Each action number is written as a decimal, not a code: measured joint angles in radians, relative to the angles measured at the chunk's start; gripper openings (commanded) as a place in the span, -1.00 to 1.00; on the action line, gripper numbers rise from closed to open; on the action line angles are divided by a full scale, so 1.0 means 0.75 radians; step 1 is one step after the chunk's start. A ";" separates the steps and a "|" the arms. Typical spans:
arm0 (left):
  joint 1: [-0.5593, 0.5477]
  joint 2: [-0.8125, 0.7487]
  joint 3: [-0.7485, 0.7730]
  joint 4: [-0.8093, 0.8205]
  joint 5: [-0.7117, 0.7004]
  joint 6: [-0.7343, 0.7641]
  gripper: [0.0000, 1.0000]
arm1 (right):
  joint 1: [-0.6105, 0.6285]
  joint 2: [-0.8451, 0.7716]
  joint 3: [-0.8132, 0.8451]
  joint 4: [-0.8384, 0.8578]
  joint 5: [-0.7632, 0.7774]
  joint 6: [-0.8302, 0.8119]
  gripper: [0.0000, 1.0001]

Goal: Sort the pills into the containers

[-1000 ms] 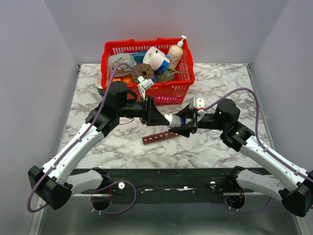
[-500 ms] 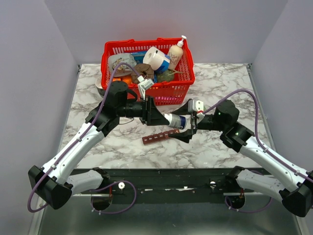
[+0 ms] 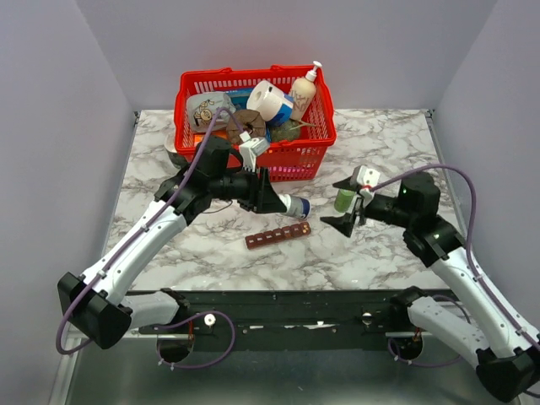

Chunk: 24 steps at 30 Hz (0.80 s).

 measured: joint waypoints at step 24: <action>-0.296 0.685 0.500 -0.239 -0.418 0.319 -1.00 | -0.949 0.434 0.454 -0.500 -0.170 0.080 0.99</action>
